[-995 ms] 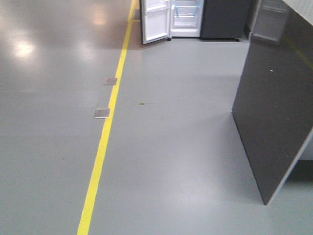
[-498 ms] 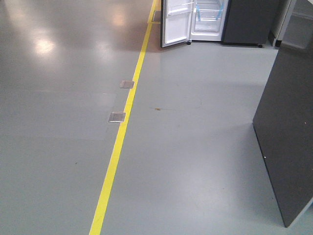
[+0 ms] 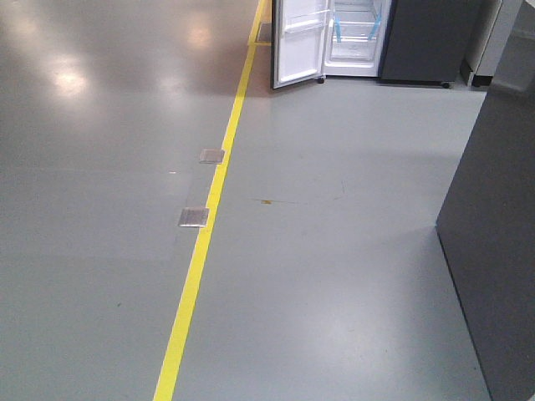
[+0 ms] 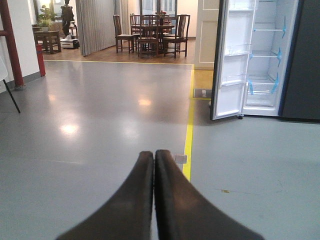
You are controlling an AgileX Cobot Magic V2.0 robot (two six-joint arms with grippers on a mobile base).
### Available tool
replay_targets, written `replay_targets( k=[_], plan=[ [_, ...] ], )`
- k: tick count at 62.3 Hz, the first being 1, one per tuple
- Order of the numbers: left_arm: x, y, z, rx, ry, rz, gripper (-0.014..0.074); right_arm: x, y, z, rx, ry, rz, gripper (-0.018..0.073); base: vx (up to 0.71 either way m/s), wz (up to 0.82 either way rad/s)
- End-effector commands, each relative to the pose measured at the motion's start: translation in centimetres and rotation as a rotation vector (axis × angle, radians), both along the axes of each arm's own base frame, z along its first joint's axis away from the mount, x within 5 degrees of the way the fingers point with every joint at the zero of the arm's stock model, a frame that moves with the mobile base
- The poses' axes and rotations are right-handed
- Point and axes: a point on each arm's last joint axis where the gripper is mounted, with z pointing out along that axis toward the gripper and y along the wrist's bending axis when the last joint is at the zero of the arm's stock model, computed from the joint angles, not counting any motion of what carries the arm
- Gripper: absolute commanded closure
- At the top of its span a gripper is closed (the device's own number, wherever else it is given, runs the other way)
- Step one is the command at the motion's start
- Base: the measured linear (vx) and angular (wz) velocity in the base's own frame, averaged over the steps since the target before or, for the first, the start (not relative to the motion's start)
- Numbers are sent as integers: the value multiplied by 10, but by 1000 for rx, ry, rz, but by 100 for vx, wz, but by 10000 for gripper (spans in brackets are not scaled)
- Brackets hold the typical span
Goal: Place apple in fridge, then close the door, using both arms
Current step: 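Drive toward the open refrigerator carrying the apple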
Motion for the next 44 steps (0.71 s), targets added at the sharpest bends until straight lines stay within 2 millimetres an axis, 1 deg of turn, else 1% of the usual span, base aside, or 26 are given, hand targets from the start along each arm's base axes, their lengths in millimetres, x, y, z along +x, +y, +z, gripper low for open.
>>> replay_targets(
  k=[1, 44],
  plan=[
    [0, -1, -2, -5, -67, -10, 603, -15, 5, 13, 18, -66, 25, 504, 26, -4],
    [0, -1, -2, -5, -67, -10, 603, -15, 5, 13, 17, -66, 25, 504, 27, -1]
  ],
)
